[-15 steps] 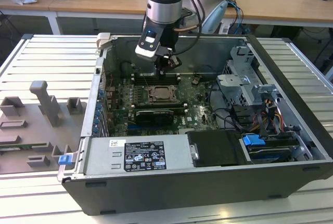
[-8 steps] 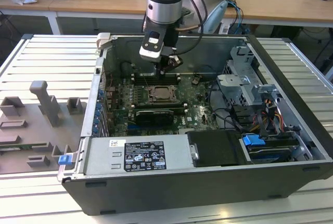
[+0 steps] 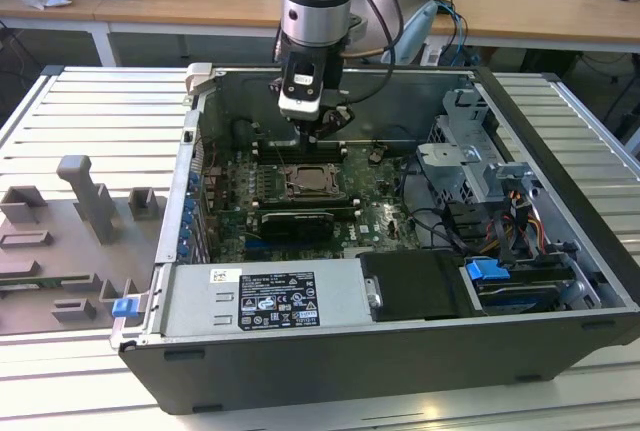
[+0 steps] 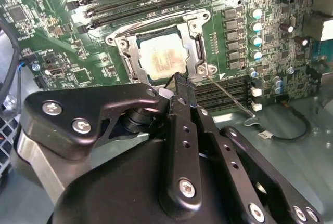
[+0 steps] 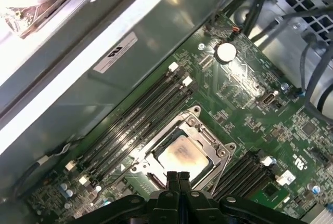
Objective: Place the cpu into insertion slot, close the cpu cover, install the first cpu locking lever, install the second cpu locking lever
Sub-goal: 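Install the first cpu locking lever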
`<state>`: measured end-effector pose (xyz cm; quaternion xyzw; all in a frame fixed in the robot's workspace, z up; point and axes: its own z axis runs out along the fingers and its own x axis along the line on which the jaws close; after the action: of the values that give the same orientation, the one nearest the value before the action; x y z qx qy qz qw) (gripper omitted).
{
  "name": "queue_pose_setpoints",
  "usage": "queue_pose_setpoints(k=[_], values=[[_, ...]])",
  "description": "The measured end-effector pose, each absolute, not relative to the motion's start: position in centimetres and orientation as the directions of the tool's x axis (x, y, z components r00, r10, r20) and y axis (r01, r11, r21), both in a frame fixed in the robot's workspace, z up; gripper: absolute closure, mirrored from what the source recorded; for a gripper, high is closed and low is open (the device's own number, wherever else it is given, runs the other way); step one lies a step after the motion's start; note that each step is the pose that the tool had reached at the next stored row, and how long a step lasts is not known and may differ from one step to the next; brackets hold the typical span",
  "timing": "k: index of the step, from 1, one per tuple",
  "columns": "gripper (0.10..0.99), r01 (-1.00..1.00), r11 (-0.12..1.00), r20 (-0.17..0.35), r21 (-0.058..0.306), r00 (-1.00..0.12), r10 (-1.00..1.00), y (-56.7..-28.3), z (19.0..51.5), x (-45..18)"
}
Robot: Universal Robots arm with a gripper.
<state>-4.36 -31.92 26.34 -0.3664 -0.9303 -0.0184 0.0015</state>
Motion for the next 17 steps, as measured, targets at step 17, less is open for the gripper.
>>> queue_pose_setpoints(k=[17], values=[[0.98, 0.514, 0.857, 0.016, 0.033, -0.858, 0.514, -31.92, 26.35, -4.36]])
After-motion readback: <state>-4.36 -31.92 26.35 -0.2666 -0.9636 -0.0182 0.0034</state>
